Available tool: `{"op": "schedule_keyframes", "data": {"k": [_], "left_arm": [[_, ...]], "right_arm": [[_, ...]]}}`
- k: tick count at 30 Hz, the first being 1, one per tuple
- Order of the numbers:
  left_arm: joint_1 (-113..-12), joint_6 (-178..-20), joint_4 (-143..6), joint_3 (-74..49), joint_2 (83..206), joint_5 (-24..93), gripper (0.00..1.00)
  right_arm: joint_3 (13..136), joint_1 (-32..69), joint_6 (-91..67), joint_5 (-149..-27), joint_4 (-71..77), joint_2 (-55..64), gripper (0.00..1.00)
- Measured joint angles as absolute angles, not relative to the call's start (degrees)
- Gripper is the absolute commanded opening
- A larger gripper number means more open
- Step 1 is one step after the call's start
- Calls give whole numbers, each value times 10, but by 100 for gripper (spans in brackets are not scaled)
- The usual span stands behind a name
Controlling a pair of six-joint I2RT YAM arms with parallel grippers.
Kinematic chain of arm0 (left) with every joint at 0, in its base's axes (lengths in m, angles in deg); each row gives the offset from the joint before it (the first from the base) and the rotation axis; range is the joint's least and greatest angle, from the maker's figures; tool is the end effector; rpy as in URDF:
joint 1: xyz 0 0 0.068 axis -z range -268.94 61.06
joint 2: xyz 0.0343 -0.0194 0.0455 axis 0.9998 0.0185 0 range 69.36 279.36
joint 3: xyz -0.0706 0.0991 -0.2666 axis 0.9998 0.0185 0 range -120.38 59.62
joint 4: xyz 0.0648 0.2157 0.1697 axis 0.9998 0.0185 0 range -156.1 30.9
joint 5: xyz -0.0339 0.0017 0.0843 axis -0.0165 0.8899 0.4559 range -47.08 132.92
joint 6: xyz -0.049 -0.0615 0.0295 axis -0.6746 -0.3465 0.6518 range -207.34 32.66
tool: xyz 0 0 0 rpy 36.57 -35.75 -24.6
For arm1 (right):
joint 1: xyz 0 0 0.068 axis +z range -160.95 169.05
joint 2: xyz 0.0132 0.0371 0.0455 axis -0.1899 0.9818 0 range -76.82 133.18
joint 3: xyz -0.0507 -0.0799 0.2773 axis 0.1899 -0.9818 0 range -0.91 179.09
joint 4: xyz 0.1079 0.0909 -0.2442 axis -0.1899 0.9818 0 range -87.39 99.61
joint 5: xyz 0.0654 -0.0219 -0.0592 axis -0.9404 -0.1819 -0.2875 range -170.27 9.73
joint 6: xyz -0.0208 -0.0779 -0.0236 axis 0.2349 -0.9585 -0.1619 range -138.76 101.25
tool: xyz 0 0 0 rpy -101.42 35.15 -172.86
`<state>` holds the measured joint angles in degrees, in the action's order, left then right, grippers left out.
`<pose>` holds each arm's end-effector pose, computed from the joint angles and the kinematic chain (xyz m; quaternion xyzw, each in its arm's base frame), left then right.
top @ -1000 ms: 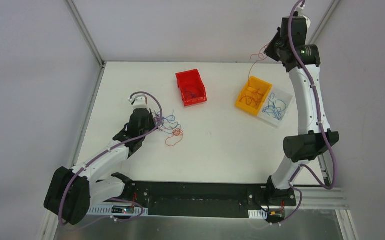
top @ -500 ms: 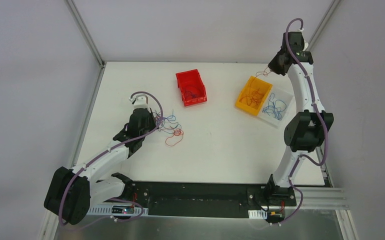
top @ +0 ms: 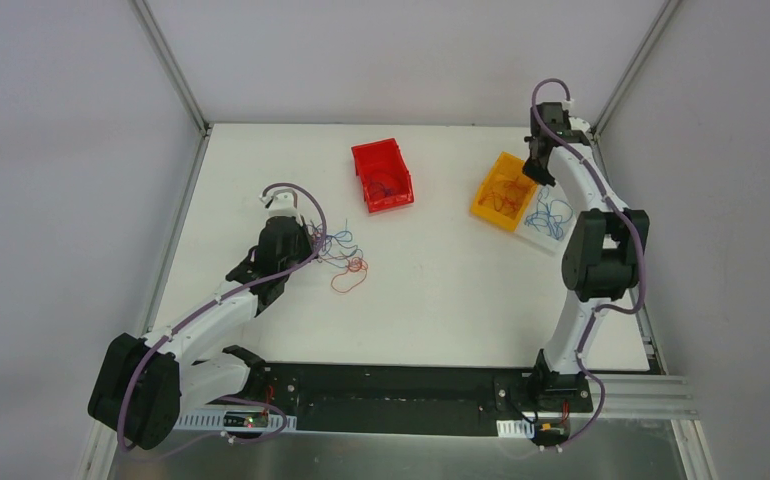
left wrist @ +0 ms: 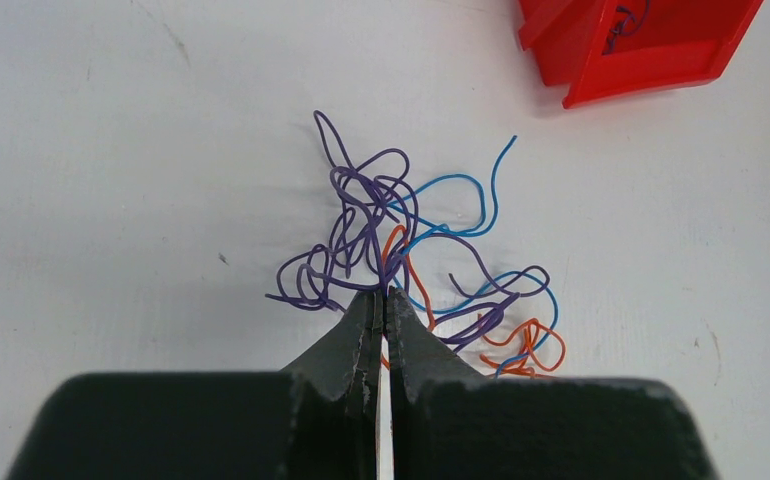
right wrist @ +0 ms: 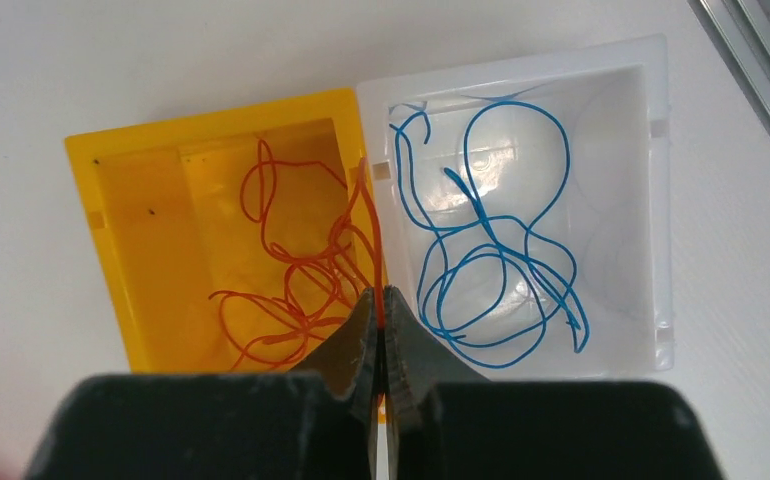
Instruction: Untangle the cables
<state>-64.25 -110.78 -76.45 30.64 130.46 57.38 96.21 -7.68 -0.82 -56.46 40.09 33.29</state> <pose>0.2576 -0.0981 0.2180 -0.0617 0.8221 -0.1317 0.5505 0.4823 -0.0023 0.2705 0.1867 0.9044 -0.1299 0.3610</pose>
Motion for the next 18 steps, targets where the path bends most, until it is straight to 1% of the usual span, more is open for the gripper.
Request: {"op": "schedule_keyframes", "data": {"k": [5,11,12,15,17,18], "left_arm": [[-643,-1108,-765,306,1305,568,0],[-643,-1107,-765,306,1305,569,0],[-643,-1107,-765,306,1305,569,0],[-643,-1107,-765,306,1305,568,0],[-643,-1107,-765,306,1305,568,0],[-643,-1107,-765,306,1305,568,0]], "right_arm": [[988,-54,-17,-534,406,381,0],[1079,-41,-25,-531,430,462,0],[1092,-41,-25,-532,438,476,1],[1110,-41,-25,-543,456,505,8],[1110,-41,-25,-560,469,519,16],[1110,-41,-24,-568,473,523,22]]}}
